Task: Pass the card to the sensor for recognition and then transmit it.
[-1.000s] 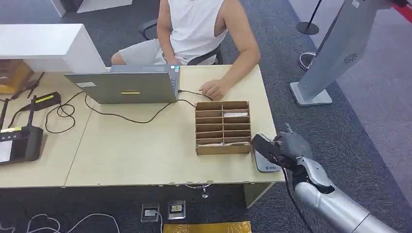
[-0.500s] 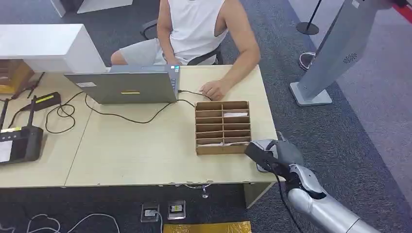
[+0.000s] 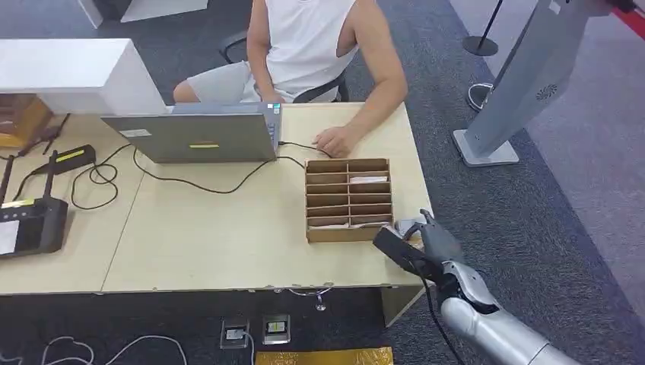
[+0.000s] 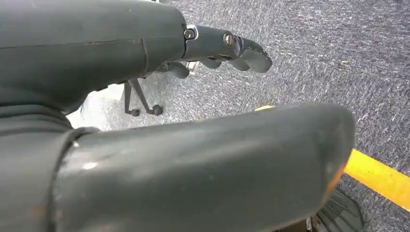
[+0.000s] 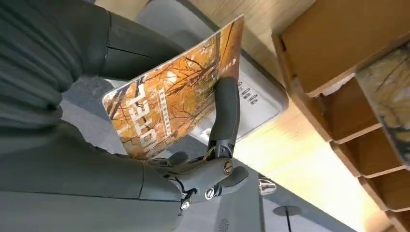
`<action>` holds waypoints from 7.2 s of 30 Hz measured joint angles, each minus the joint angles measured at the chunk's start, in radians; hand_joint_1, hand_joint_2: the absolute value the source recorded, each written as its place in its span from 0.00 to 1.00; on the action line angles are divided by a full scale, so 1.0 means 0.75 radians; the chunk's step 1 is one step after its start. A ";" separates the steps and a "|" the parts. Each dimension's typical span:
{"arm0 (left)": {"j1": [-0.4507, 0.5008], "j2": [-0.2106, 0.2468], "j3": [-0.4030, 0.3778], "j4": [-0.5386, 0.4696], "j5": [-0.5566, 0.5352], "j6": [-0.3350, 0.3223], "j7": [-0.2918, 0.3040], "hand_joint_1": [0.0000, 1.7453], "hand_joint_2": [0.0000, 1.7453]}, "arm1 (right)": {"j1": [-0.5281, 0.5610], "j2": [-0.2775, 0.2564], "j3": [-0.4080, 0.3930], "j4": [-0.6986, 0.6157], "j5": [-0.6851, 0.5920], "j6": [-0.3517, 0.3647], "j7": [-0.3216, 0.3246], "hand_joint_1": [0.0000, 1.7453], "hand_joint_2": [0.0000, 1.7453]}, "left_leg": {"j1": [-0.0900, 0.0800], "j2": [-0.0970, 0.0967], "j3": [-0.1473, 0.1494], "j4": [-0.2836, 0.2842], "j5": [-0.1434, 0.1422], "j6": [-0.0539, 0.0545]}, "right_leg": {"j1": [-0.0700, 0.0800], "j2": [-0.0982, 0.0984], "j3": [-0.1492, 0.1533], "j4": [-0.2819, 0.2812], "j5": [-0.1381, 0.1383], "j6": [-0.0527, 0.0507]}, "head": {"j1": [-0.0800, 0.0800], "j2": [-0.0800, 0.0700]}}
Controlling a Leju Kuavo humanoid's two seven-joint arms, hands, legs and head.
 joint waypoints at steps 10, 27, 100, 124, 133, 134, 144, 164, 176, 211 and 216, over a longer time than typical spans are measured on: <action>0.000 0.001 0.000 -0.001 0.000 0.003 -0.001 0.00 0.00 | -0.027 0.018 0.001 0.026 0.004 -0.018 0.014 1.00 1.00 | 0.000 0.000 0.001 0.000 0.001 0.000 | 0.000 0.000 0.002 0.000 0.002 0.000 | 0.000 0.000; 0.000 0.000 -0.002 -0.001 0.000 0.003 -0.033 0.00 0.00 | -0.379 -0.041 -0.023 -0.061 0.177 0.074 0.183 1.00 1.00 | 0.000 0.001 0.000 0.000 0.001 0.000 | 0.000 0.002 -0.001 0.000 0.003 -0.001 | 0.000 0.000; -0.002 0.013 -0.037 -0.001 0.000 -0.002 0.003 0.00 0.00 | -0.156 0.025 -0.002 -0.617 0.088 -0.120 -0.199 0.00 1.00 | 0.004 0.001 -0.001 0.000 0.000 -0.002 | 0.004 0.003 -0.001 -0.001 0.002 -0.002 | 0.000 0.000; -0.007 0.003 -0.041 -0.001 0.000 -0.006 0.026 0.00 0.00 | 0.087 0.006 -0.059 -0.595 0.643 0.192 0.037 0.00 1.00 | 0.004 0.005 -0.001 0.000 0.000 -0.002 | 0.004 0.004 -0.001 -0.001 0.004 -0.002 | 0.001 0.000; -0.009 -0.003 -0.045 -0.001 0.000 -0.004 0.024 0.00 0.00 | 0.002 0.041 -0.057 -0.472 0.664 0.208 0.017 0.00 1.00 | 0.004 0.005 -0.002 0.000 0.000 -0.002 | 0.004 0.004 -0.001 -0.001 0.003 -0.002 | 0.000 0.000; -0.009 -0.004 -0.045 -0.001 0.000 -0.004 0.023 0.00 0.00 | -0.005 0.045 -0.057 -0.463 0.664 0.209 0.015 0.00 1.00 | 0.004 0.005 -0.002 0.000 0.000 -0.002 | 0.004 0.004 -0.001 -0.001 0.003 -0.002 | 0.000 0.000; -0.009 -0.003 -0.046 -0.001 0.000 -0.005 0.011 0.00 0.00 | -0.073 0.074 -0.041 -0.382 0.667 0.235 0.005 0.00 1.00 | 0.004 0.005 -0.002 0.000 0.000 -0.002 | 0.004 0.004 -0.001 -0.001 0.003 -0.002 | 0.000 0.000; -0.010 -0.001 -0.045 -0.001 0.000 -0.003 -0.027 0.00 0.00 | -0.148 0.123 0.091 -0.215 0.498 0.357 -0.188 0.00 1.00 | 0.004 0.004 -0.002 0.000 0.000 -0.002 | 0.004 0.004 -0.001 -0.001 0.003 -0.002 | 0.000 0.000; -0.010 0.001 -0.045 -0.001 0.000 -0.003 -0.032 0.00 0.00 | -0.154 0.129 0.140 -0.158 0.504 0.338 -0.172 0.00 1.00 | 0.004 0.005 -0.002 0.000 0.000 -0.002 | 0.004 0.004 -0.001 -0.001 0.003 -0.002 | -0.001 0.000; -0.008 0.003 -0.045 -0.001 0.000 -0.004 -0.041 0.00 0.00 | -0.185 0.096 0.122 0.001 0.480 0.233 -0.126 0.00 1.00 | 0.004 0.005 -0.001 0.000 0.000 -0.002 | 0.004 0.004 -0.002 -0.001 0.003 -0.002 | 0.000 0.000; -0.008 0.004 -0.045 -0.001 0.000 -0.005 -0.041 0.00 0.00 | -0.182 0.082 0.111 0.001 0.482 0.226 -0.120 0.00 1.00 | 0.004 0.005 -0.001 0.000 0.000 -0.002 | 0.004 0.005 -0.002 -0.001 0.003 -0.002 | 0.000 0.000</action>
